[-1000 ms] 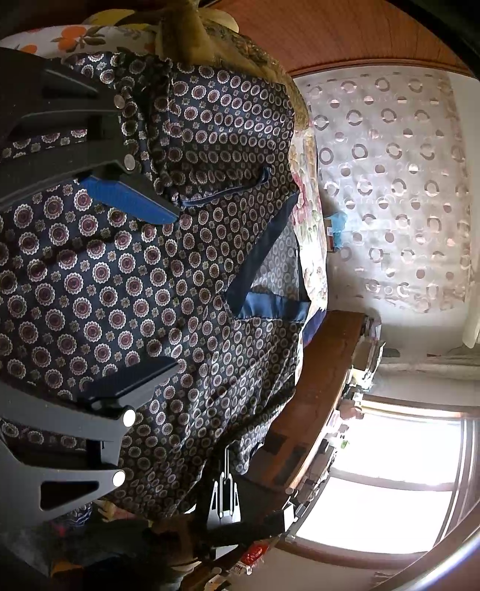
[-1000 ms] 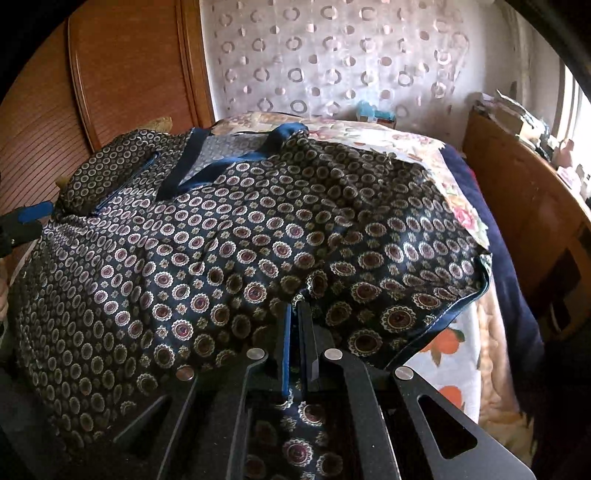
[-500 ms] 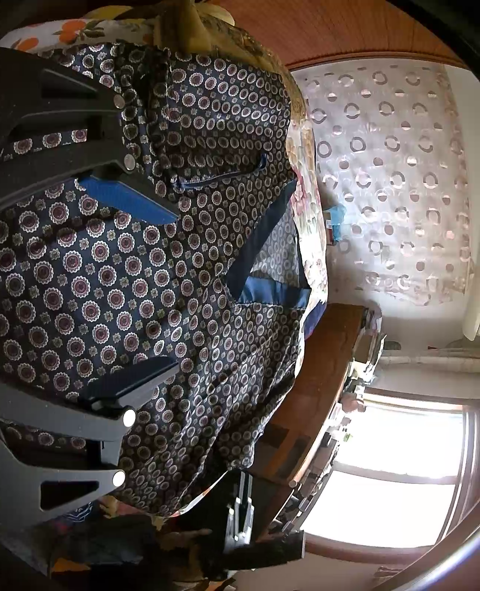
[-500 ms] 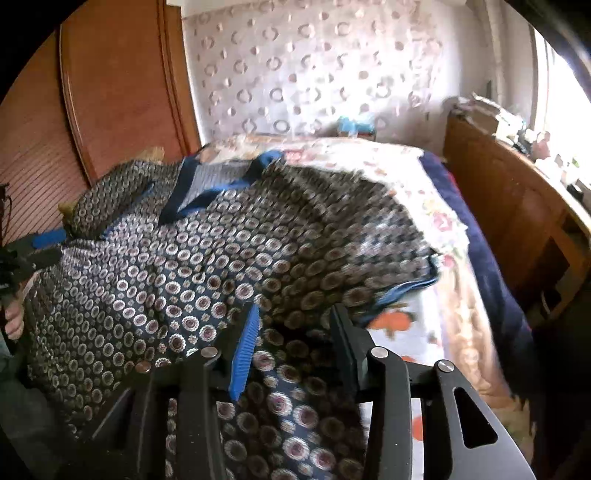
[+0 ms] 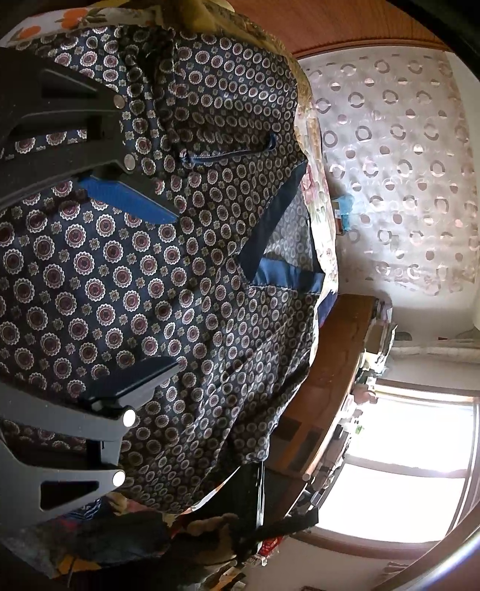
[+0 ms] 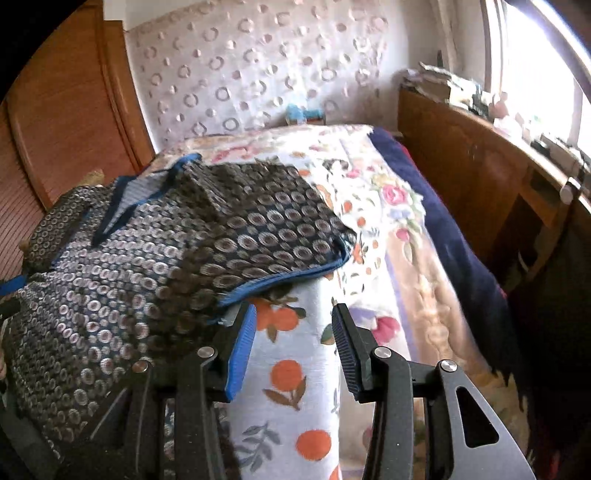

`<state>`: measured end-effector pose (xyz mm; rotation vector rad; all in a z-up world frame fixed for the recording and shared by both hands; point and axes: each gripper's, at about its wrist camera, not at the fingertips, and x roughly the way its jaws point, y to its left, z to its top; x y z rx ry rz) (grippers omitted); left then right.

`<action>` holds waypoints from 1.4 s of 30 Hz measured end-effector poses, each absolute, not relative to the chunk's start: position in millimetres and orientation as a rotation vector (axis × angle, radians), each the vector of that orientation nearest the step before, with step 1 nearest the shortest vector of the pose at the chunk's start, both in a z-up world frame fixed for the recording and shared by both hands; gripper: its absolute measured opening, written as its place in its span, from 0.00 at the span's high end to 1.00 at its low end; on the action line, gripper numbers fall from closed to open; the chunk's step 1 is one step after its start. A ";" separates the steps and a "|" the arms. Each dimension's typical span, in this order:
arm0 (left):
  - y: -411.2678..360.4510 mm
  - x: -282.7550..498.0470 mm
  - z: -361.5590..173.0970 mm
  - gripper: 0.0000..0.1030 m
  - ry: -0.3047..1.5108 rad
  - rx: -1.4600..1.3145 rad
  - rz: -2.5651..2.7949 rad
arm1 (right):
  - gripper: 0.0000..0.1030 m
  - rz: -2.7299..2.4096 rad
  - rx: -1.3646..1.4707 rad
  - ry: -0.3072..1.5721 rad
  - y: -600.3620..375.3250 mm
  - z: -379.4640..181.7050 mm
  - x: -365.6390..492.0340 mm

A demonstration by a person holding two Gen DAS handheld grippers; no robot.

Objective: Fold small clothes

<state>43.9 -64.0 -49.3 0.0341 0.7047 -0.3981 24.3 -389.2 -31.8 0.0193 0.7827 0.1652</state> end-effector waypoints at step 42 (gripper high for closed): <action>-51.5 40.4 -42.8 0.27 0.689 0.006 -0.379 | 0.56 0.293 -0.020 0.725 -319.7 -10.3 114.1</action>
